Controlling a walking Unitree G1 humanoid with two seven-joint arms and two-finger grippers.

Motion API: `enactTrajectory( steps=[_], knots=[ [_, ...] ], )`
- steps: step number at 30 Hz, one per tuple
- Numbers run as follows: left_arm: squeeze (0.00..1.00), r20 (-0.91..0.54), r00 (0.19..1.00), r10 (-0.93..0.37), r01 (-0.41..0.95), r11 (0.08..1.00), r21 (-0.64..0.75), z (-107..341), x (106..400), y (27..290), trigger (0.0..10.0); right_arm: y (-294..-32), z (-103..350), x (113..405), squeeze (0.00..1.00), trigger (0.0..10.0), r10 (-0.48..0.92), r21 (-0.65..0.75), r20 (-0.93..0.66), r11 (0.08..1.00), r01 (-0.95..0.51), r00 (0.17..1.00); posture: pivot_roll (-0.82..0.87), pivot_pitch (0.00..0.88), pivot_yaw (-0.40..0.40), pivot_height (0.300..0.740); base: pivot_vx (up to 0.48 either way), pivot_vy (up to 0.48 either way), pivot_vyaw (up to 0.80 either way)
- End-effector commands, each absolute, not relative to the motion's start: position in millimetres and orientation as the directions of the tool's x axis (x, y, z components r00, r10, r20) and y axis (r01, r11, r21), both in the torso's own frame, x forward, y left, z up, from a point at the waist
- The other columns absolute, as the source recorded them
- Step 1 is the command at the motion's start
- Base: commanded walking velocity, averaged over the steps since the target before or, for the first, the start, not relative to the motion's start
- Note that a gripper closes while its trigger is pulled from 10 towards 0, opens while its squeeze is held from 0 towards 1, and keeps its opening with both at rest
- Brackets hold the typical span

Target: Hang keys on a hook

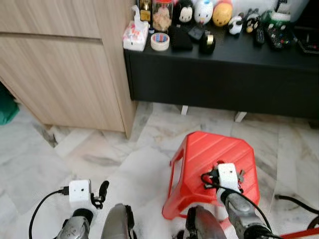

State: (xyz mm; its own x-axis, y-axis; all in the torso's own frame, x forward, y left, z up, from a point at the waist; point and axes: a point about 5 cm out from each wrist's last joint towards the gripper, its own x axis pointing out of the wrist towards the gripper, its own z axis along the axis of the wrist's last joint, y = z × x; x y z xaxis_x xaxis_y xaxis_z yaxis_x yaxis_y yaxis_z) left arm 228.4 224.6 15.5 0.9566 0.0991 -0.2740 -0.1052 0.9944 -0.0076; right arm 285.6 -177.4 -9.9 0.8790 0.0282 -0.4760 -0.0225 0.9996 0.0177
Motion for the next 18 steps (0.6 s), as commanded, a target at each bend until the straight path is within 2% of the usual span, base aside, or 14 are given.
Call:
enactTrajectory(
  steps=[1,5,6,7,8,15,18],
  knots=[
    [0.0,-0.286,0.951,0.121,-0.127,0.992,-0.003,11.3,225.1,229.5,10.0,-178.7,-3.6,290.6,0.0,0.0,0.014,0.047,-0.437,0.999,0.008,0.899,0.1,0.02,-0.072,0.627,0.0,0.0,0.0],
    [0.0,-0.281,0.951,0.131,-0.137,0.991,-0.001,9.6,238.3,231.6,10.0,-177.2,7.3,299.1,0.0,0.0,0.028,0.055,-0.375,0.998,-0.008,0.927,0.08,0.0,-0.073,0.627,0.0,0.0,0.0],
    [0.0,-0.277,0.952,0.131,-0.137,0.991,-0.001,10.1,240.3,231.3,10.0,-177.9,8.7,299.8,0.0,3.3,0.03,0.053,-0.365,0.999,-0.011,0.93,0.08,0.0,-0.074,0.627,0.0,0.0,0.0],
    [0.0,-0.273,0.953,0.131,-0.137,0.991,-0.001,10.9,242.2,231.1,10.0,-178.7,9.9,300.3,0.0,3.3,0.03,0.048,-0.357,0.999,-0.014,0.934,0.08,0.0,-0.073,0.627,0.0,0.0,0.0],
    [0.0,-0.261,0.956,0.133,-0.139,0.99,-0.003,13.0,246.1,230.9,10.0,-181.5,13.0,301.1,0.0,10.0,0.03,0.038,-0.333,0.999,-0.019,0.942,0.07,0.0,-0.072,0.627,0.0,0.0,0.0],
    [0.0,-0.225,0.965,0.136,-0.14,0.99,-0.004,18.8,257.6,232.8,10.0,-192.9,28.4,304.7,0.0,10.0,0.057,0.033,-0.234,0.998,-0.051,0.971,0.04,0.0,-0.07,0.627,0.0,0.0,0.0],
    [0.0,-0.228,0.963,0.141,-0.146,0.989,-0.003,16.4,259.4,234.6,10.0,-200.0,26.4,300.9,0.0,10.0,0.046,0.027,-0.243,0.999,-0.041,0.969,0.04,0.0,-0.067,0.627,0.0,0.0,0.0]
  ],
)
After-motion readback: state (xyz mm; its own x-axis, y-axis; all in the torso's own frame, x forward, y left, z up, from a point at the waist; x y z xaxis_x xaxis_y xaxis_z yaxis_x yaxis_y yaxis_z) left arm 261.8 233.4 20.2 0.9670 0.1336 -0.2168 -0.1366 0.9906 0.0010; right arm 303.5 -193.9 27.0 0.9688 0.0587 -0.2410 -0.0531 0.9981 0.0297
